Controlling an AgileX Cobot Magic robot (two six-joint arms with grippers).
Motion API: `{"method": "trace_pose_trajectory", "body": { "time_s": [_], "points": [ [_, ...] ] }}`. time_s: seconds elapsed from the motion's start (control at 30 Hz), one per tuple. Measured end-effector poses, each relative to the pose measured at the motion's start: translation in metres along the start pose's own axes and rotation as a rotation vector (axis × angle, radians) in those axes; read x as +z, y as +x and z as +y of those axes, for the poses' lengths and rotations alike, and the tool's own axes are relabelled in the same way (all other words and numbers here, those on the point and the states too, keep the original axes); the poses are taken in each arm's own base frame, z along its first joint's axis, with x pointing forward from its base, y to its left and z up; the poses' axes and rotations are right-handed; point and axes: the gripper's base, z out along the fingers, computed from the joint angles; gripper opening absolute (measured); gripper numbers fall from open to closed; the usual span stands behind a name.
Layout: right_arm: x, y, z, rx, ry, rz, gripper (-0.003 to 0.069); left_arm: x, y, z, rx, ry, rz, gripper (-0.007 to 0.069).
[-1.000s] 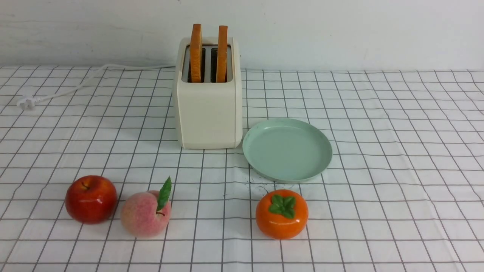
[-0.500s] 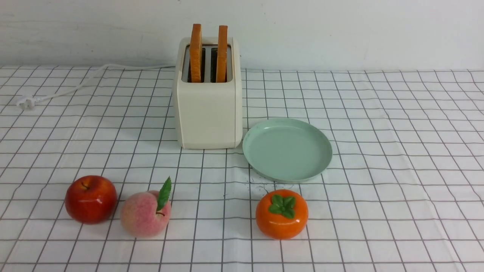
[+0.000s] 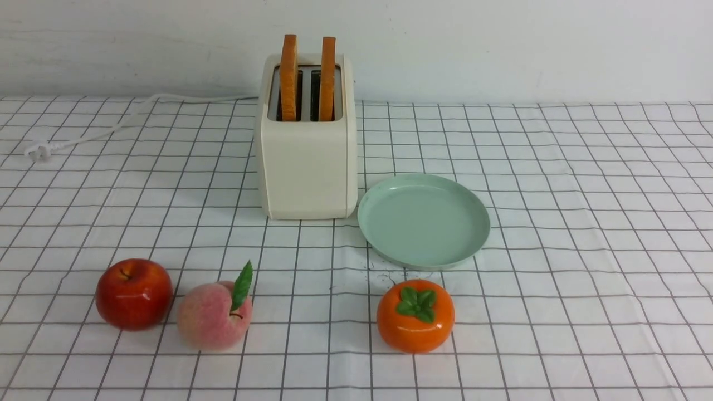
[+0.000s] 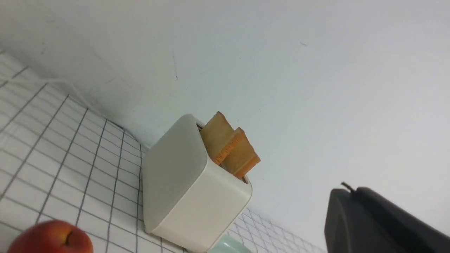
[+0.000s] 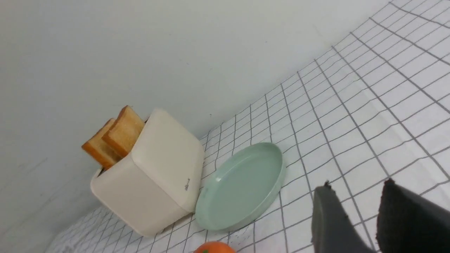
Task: Take toasted bread from bread machine on white checkered table place on plate.
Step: 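Reach for a toast slice standing in the toaster with the left gripper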
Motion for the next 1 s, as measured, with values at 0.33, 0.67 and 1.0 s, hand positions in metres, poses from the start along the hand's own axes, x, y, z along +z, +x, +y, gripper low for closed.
{"method": "trace_pose_trajectory", "body": {
  "time_s": [0.33,0.67,1.0],
  "points": [
    [0.015,-0.087,0.096,-0.556,-0.092,0.349,0.0006,0.115,-0.029,-0.021,0.245,-0.102,0.377,-0.0013],
    [0.039,-0.141,0.146,-0.598,-0.186,0.349,0.0002,0.224,-0.002,-0.062,0.509,0.107,0.524,-0.0013],
    [0.037,-0.163,0.18,-0.592,-0.38,0.259,0.0006,0.322,0.042,-0.049,0.559,0.039,0.484,0.019]
  ]
}}
